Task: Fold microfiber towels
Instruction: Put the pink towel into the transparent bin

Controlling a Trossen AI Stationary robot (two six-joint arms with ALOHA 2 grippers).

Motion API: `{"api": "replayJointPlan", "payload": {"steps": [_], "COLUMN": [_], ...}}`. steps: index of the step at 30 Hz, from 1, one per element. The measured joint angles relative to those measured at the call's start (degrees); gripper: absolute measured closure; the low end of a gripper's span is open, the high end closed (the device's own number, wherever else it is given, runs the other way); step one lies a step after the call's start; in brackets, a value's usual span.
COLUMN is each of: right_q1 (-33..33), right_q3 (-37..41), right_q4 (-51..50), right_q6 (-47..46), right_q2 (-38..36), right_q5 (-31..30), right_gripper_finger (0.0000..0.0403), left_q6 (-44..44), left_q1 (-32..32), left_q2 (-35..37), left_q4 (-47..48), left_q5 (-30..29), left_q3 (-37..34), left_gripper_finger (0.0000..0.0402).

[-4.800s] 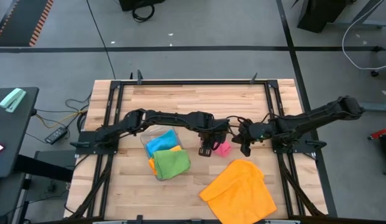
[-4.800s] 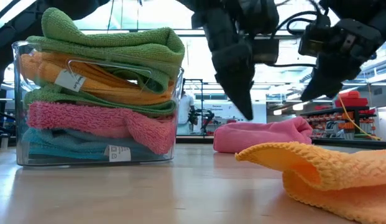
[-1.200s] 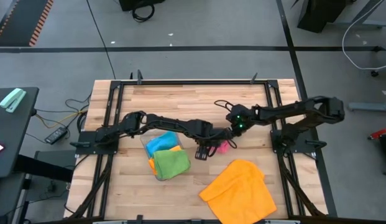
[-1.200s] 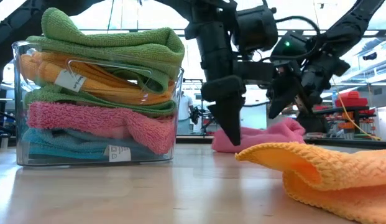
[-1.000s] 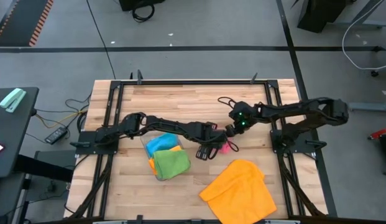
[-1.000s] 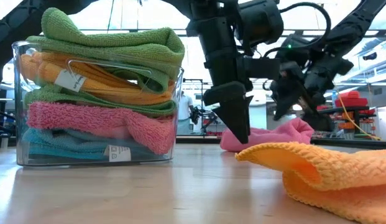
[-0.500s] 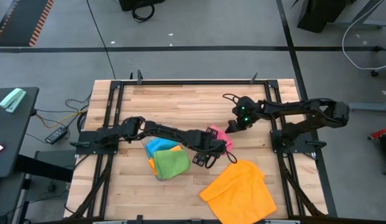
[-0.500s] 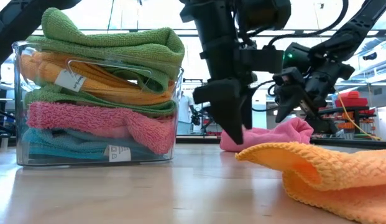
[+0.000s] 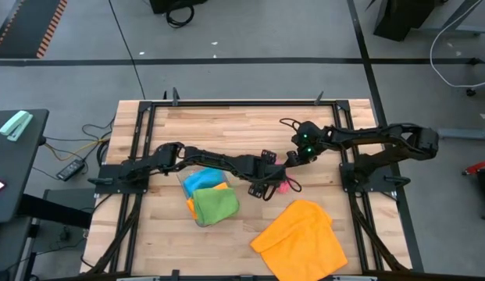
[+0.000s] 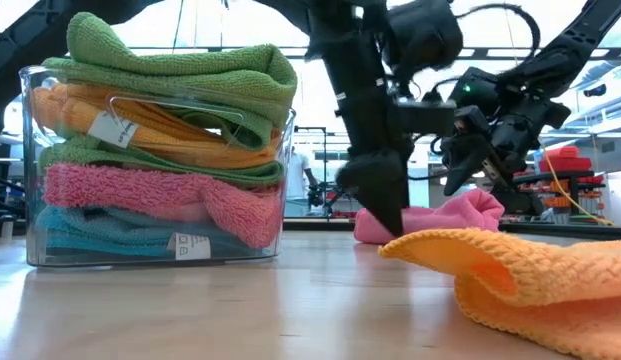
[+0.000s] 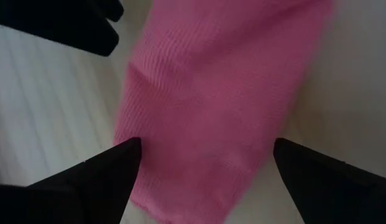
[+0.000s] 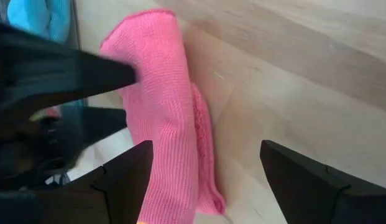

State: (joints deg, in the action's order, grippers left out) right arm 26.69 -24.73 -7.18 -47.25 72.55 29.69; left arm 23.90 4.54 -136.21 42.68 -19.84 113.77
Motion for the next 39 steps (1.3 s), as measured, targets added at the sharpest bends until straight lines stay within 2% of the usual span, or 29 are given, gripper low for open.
{"api": "replayJointPlan", "payload": {"steps": [18,22,29,35,39], "right_q1": [-0.31,0.12,2.61,4.09,4.31], "right_q3": [0.04,0.04,0.04,0.04,0.04], "right_q4": [0.77,-0.17,-3.32,-7.36,-8.93], "right_q6": [-2.66,-3.12,-2.66,-2.27,-2.77], "right_q2": [-0.06,-1.49,-6.38,-12.06,-14.81], "right_q5": [-0.26,0.3,0.33,-1.26,-2.06], "right_gripper_finger": [0.0098,0.0098,0.0098,0.0098,0.0098], "left_q6": [2.91,4.59,5.71,5.9,6.85], "left_q1": [1.34,1.31,1.31,1.28,1.27], "left_q2": [-3.12,-3.27,-3.56,-3.73,-3.53], "left_q4": [-2.85,-4.09,-5.31,-5.66,-9.04], "left_q5": [-7.4,-8.08,-8.42,-8.24,-8.48], "left_q3": [0.07,0.0,-0.1,-0.2,-2.95], "left_gripper_finger": [0.0029,0.0042,0.011,0.0188,0.0243]}}
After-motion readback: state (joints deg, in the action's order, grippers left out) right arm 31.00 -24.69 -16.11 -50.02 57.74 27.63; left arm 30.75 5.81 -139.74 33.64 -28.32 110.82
